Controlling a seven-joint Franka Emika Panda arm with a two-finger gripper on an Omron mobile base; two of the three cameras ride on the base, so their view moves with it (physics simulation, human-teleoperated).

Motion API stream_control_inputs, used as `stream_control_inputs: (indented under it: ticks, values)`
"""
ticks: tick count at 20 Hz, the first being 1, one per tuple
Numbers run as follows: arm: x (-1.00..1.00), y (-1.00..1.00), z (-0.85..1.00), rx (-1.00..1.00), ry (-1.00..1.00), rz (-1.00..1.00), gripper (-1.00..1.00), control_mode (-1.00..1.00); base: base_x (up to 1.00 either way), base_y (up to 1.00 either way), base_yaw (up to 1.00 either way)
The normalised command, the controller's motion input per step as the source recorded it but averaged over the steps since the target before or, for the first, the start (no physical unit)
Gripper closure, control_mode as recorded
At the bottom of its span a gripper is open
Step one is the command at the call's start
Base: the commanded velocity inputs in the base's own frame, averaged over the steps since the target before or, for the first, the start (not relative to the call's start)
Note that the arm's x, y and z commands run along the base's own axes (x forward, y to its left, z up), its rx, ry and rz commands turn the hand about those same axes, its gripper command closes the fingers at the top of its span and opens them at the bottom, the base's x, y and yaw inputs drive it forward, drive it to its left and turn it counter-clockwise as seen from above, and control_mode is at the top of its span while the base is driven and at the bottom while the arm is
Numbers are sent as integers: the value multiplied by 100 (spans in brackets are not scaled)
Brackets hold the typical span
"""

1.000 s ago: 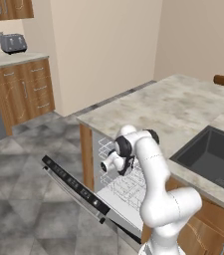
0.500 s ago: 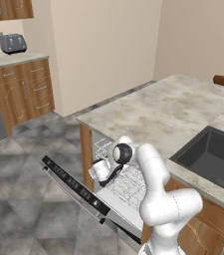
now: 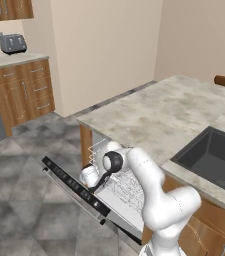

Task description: Open the dishwasher door and pull out the top rack.

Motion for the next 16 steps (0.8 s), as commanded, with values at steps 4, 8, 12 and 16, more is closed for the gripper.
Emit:
stream_control_inputs:
  ticks: [4, 8, 12, 16]
  values:
    - [-56, 28, -15, 32, 38, 2, -100, -100, 0, 0, 0]
    - [-48, 1, -3, 55, 56, 12, -100, -100, 0, 0, 0]
    - [-68, 0, -17, 58, 54, 15, -100, -100, 0, 0, 0]
    - [-61, 0, -36, 54, 46, 12, -100, -100, 0, 0, 0]
